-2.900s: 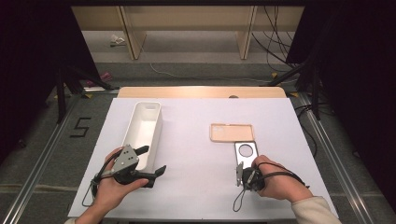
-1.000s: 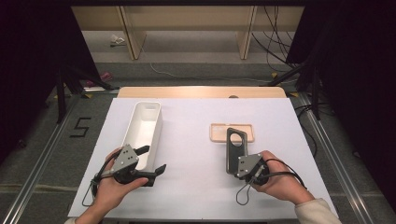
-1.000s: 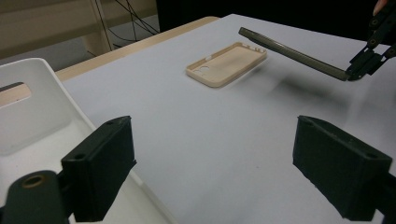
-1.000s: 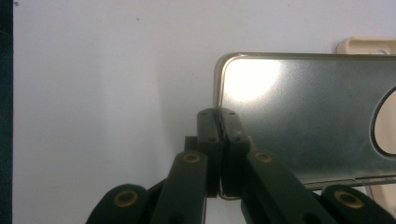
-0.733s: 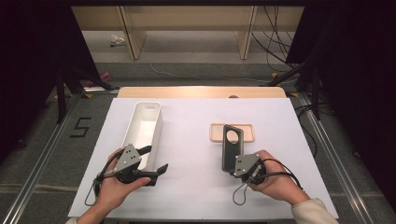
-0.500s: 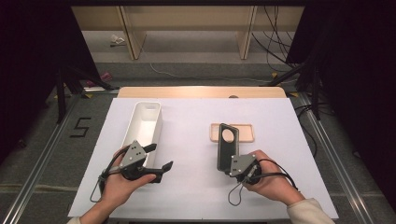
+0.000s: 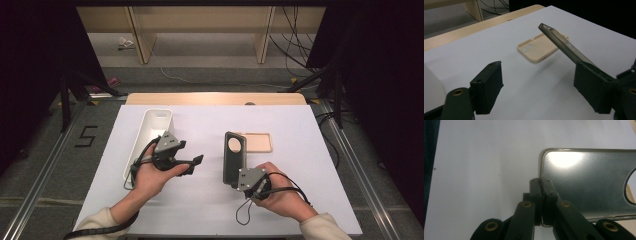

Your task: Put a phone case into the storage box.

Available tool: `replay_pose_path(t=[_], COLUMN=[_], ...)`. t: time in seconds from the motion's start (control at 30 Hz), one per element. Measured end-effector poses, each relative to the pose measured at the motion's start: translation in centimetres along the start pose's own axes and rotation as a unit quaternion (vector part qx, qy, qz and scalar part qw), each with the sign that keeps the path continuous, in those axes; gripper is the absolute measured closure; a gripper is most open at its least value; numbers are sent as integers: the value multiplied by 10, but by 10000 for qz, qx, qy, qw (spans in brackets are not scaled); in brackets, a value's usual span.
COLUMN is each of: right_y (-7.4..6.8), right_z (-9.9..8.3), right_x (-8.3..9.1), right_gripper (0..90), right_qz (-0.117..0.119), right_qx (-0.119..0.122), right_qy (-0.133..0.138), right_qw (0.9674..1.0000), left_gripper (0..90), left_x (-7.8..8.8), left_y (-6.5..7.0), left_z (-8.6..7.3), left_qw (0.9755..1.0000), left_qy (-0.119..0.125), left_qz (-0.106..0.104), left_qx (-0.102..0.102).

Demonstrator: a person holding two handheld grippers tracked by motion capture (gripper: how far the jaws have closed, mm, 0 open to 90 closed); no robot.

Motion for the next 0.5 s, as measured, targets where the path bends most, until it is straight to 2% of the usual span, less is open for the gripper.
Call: replay_pose_path(t=[0.1, 0.2, 0.23, 0.33, 0.47, 0.5], right_y=[-1, -3, -3, -3, -4, -4], right_z=[3, 7, 8, 11, 14, 14], right_x=[-1, -3, -3, -5, -4, -4], right_gripper=[895, 895, 895, 895, 895, 895], right_qz=[19, 50, 47, 27, 43, 43], right_qx=[12, 31, 56, 142, 145, 145], right_qy=[36, 30, 26, 80, 70, 70], right_qw=[10000, 10000, 10000, 9999, 9999, 9999], left_gripper=[260, 285, 294, 333, 379, 384], left_x=[-8, -25, -25, -39, -51, -51], left_y=[3, 7, 7, 6, 2, 2], left_z=[9, 26, 26, 37, 40, 40], left_qw=[10000, 9998, 9998, 9992, 9976, 9976], left_qy=[-60, -217, -217, -388, -590, -590], left_qz=[-35, -33, -33, -43, -17, -17], left_qx=[18, 17, 17, 111, 349, 349])
Point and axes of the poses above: each handheld gripper's, and its own axes: x roughly backward along the jaws, z roughly out of its top, y roughly to its right, the point moved 1 cm from there along -x, roughly forward along the jaws, and after that the axes turned 7 degrees about x, right-handed, at the moved point
